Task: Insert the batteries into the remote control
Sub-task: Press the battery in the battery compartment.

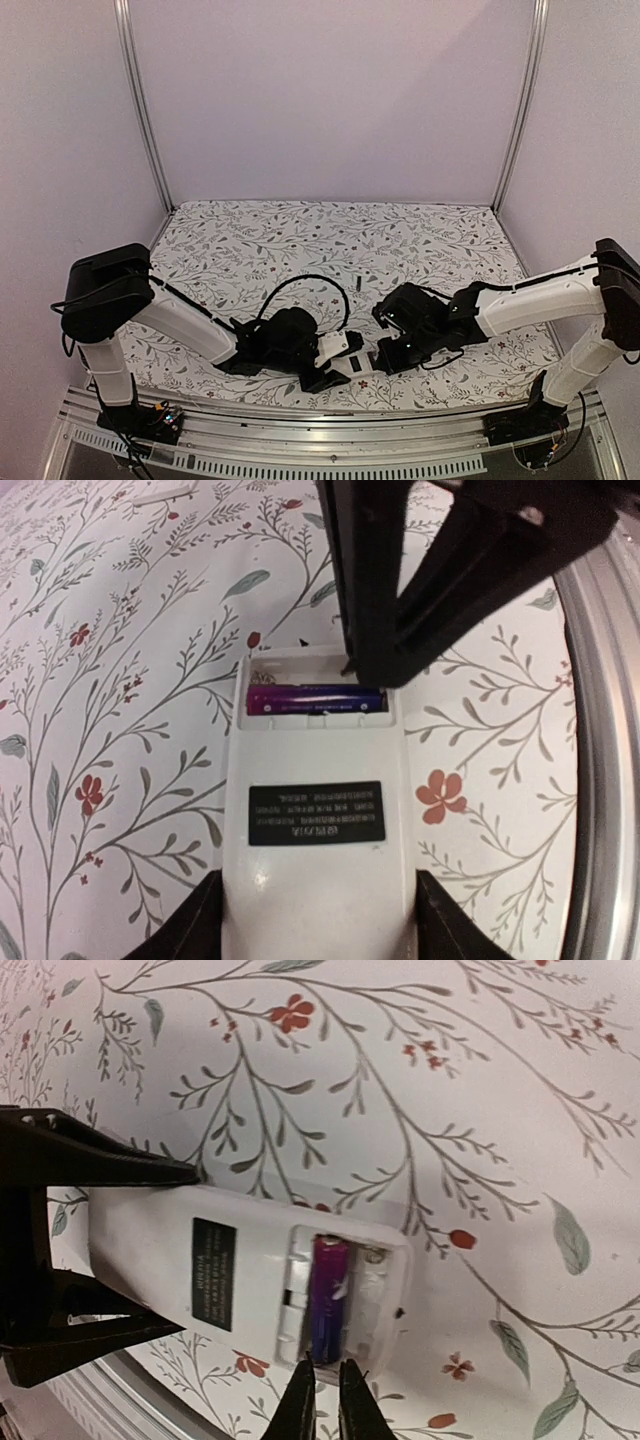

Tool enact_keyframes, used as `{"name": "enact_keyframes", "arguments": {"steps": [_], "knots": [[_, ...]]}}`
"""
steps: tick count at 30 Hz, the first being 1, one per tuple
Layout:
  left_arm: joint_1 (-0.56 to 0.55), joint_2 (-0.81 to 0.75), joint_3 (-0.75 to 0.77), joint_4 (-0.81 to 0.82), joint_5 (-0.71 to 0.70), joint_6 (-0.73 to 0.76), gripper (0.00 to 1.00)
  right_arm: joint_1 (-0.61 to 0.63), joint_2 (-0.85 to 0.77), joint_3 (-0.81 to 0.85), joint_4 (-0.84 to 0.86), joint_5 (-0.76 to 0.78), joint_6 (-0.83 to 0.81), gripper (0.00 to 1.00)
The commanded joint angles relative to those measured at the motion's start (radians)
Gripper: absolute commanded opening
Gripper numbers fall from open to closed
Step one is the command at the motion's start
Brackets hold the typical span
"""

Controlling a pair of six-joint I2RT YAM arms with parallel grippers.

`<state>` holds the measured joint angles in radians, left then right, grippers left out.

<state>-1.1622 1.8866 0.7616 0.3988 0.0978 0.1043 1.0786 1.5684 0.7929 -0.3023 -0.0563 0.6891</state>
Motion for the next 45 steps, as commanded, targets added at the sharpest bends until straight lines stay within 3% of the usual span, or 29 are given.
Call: {"name": "enact_keyframes", "arguments": {"steps": [1,15,45], "knots": [[0.007,0.082,-0.036,-0.191,-0.057,0.033,0.47,-0.04,-0.039,0.018,-0.15,0.016,-0.017,0.09],[0.007,0.083,-0.032,-0.198,-0.056,0.035,0.47,-0.075,0.053,0.147,-0.133,-0.002,-0.1,0.13],[0.007,0.081,-0.034,-0.197,-0.057,0.038,0.46,-0.077,0.152,0.036,-0.02,-0.069,-0.044,0.01]]}}
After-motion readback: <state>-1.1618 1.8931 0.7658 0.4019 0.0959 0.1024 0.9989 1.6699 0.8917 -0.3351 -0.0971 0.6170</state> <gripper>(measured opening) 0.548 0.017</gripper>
